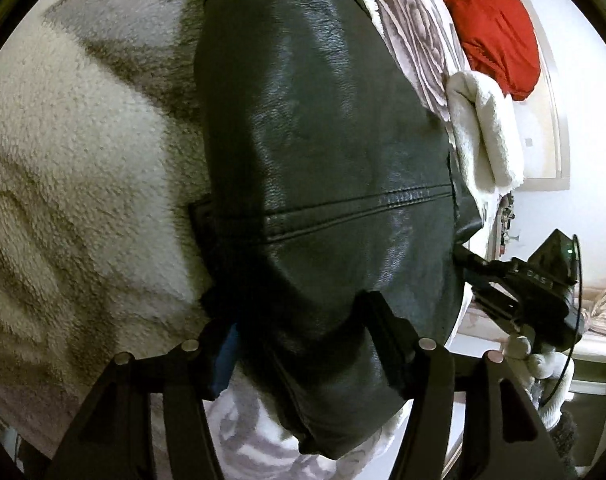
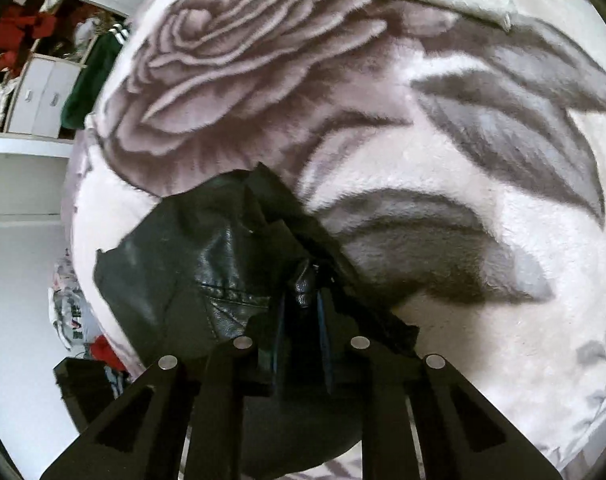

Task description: Fold large clothes

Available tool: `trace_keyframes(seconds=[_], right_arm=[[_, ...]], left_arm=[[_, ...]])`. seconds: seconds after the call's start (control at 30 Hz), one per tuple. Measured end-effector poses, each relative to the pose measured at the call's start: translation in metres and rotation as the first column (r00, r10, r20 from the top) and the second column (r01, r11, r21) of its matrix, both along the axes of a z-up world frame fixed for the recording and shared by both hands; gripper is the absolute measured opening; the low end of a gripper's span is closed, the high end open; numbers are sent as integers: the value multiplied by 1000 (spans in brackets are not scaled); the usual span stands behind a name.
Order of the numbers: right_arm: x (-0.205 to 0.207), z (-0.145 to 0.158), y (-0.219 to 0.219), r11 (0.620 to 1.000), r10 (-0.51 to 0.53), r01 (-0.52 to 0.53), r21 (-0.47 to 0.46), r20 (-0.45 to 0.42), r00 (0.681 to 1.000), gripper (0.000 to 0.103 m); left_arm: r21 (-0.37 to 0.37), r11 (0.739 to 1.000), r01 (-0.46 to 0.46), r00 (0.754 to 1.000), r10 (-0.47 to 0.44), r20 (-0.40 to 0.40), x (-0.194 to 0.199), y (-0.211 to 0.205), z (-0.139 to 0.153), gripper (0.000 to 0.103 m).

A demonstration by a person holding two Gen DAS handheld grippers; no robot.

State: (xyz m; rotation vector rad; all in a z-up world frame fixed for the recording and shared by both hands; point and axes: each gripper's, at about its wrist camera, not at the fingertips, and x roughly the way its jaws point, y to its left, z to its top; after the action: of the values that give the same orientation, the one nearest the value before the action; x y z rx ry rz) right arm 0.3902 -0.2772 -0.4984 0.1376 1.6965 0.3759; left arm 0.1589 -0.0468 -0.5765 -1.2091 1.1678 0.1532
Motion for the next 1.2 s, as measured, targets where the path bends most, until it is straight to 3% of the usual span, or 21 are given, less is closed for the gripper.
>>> trace_keyframes(seconds=[0.17, 0.6, 0.8, 0.9, 1.0, 1.07, 1.13, 1.2], right_arm=[[1, -14, 10, 997, 40, -39, -62, 3, 999, 16], [3, -33, 9, 997, 33, -34, -67, -19, 999, 21], [1, -34, 12, 991, 90, -90, -103, -3, 996, 23], [5, -28, 7, 996, 47, -49, -71, -37, 998, 25], [5, -8, -8, 999, -19, 21, 24, -86, 996, 34], [-2, 14, -29, 988, -99, 109, 111, -87, 991, 46], [-18, 33, -52, 961, -186, 202, 188, -100, 977, 64], [-36, 39, -68, 940, -244, 266, 212, -123, 962, 66]], left_arm=[[1, 1000, -13, 1000, 13, -4, 8, -2, -2, 60], [-8, 1000, -13, 1000, 13, -2, 9, -1, -3, 60], [-22, 1000, -7, 1000, 7, -9, 12, 0, -2, 60], [-29, 999, 17, 999, -17, -28, 15, 2, 5, 60], [2, 996, 91, 995, -91, -42, 17, 7, 23, 60], [11, 992, 123, 991, -123, -51, 16, 13, 32, 60], [26, 989, 146, 988, -145, -53, 11, 22, 44, 60], [58, 984, 170, 984, -166, -66, 9, 34, 57, 60]])
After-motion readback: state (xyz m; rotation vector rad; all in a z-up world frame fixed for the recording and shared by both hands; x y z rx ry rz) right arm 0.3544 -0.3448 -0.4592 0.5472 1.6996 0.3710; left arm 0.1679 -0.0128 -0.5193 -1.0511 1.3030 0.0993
